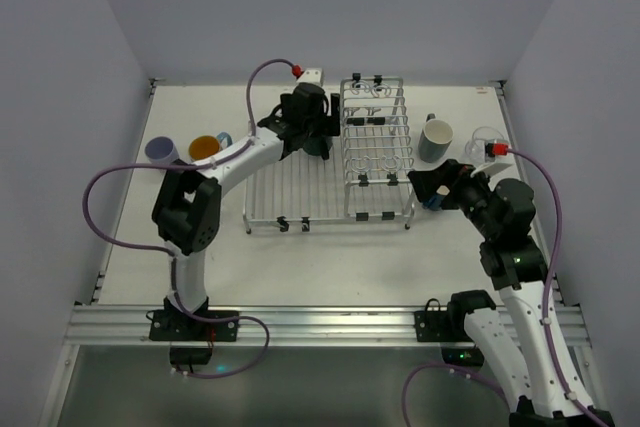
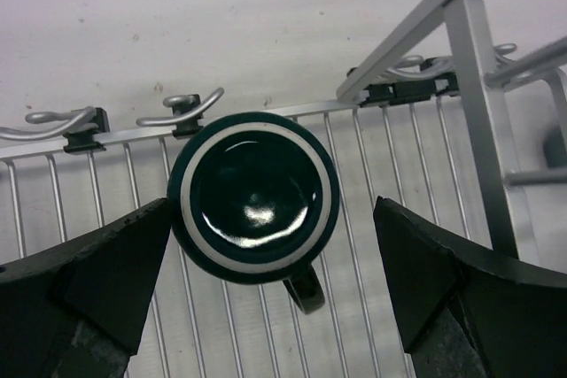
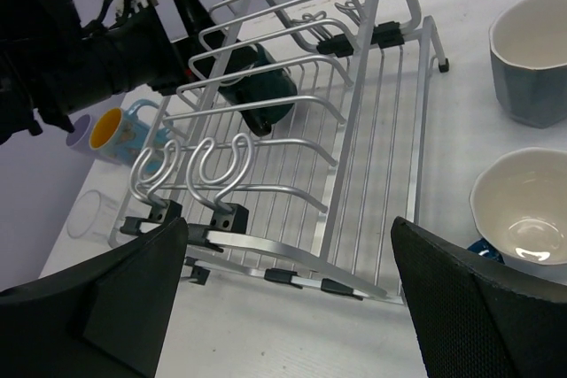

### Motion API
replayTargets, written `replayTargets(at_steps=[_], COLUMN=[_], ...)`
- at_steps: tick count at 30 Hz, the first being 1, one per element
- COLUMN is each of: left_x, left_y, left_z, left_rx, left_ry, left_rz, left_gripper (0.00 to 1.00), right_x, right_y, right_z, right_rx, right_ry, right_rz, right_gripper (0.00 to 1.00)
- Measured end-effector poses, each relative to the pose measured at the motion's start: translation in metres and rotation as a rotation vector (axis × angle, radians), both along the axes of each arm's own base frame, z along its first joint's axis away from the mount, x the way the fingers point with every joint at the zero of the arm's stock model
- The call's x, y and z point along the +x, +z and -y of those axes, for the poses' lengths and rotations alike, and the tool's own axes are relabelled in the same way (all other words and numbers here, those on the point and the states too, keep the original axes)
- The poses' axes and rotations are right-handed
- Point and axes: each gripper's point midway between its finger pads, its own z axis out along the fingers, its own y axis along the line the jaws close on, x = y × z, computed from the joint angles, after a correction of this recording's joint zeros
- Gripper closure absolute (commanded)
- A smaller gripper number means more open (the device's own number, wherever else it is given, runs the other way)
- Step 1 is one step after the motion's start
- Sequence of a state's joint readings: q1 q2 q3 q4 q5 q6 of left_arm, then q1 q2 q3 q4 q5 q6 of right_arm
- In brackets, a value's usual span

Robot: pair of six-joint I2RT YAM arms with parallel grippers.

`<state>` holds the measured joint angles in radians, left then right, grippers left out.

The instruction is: Unload the cups from the dish rack

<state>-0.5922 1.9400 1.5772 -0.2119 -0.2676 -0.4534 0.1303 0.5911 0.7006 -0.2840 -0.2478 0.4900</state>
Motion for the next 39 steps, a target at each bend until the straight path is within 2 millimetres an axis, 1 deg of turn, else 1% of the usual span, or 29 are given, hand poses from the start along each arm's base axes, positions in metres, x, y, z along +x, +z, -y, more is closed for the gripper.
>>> replayTargets(at_steps=[3, 8, 10, 15, 19, 21, 22, 23, 25, 26, 29, 30, 34, 36, 37, 39], left_x=[0.011, 0.019, 0.021, 0.023, 0.024, 0.025, 0.025, 0.026, 0.026, 0.026, 0.02, 0.015, -0.024, -0.045, -0.055, -0.073], left_y=[-0.005, -0.008, -0.012, -0.031, -0.038, -0.04, -0.04, -0.04, -0.04, -0.041, -0.039, -0.038, -0.037, -0.028, -0.02, 0.003], left_z=[-0.001, -0.003, -0.004, -0.006, -0.008, -0.008, -0.008, -0.007, -0.006, -0.007, -0.009, -0.011, -0.035, -0.048, -0.052, -0.061], left_rx=[0.039, 0.093, 0.115, 0.157, 0.172, 0.175, 0.177, 0.18, 0.184, 0.181, 0.16, 0.154, 0.158, 0.141, 0.123, 0.074], left_ry=[0.019, 0.038, 0.042, 0.051, 0.058, 0.06, 0.057, 0.054, 0.045, 0.045, 0.042, 0.039, 0.033, 0.033, 0.032, 0.031], left_rz=[0.01, 0.024, 0.027, 0.009, 0.0, 0.001, 0.003, 0.007, 0.013, 0.021, 0.045, 0.048, 0.02, 0.021, 0.029, 0.064], left_gripper=[0.0, 0.0, 0.0, 0.0, 0.0, 0.11, 0.19, 0.4, 0.57, 0.68, 0.77, 0.78, 0.82, 0.83, 0.83, 0.85], right_x=[-0.002, -0.004, -0.004, -0.005, -0.006, -0.006, -0.005, -0.005, -0.006, -0.006, -0.007, -0.008, -0.013, -0.018, -0.02, -0.026], right_y=[0.004, 0.006, 0.006, 0.006, 0.006, 0.005, 0.004, 0.003, 0.003, 0.003, 0.004, 0.005, 0.012, 0.019, 0.026, 0.04], right_z=[-0.005, -0.009, -0.01, -0.013, -0.015, -0.017, -0.018, -0.019, -0.02, -0.02, -0.021, -0.021, -0.026, -0.032, -0.036, -0.044], right_rx=[0.007, 0.01, 0.011, 0.011, 0.012, 0.011, 0.011, 0.01, 0.01, 0.01, 0.014, 0.018, 0.049, 0.082, 0.108, 0.158], right_ry=[0.026, 0.051, 0.056, 0.066, 0.076, 0.083, 0.087, 0.089, 0.092, 0.093, 0.095, 0.097, 0.126, 0.151, 0.168, 0.205], right_rz=[0.016, 0.021, 0.023, 0.023, 0.022, 0.018, 0.015, 0.011, 0.011, 0.011, 0.014, 0.016, 0.027, 0.039, 0.053, 0.088], right_gripper=[0.01, 0.01, 0.01, 0.01, 0.01, 0.01, 0.01, 0.01, 0.01, 0.01, 0.01, 0.01, 0.01, 0.01, 0.01, 0.01])
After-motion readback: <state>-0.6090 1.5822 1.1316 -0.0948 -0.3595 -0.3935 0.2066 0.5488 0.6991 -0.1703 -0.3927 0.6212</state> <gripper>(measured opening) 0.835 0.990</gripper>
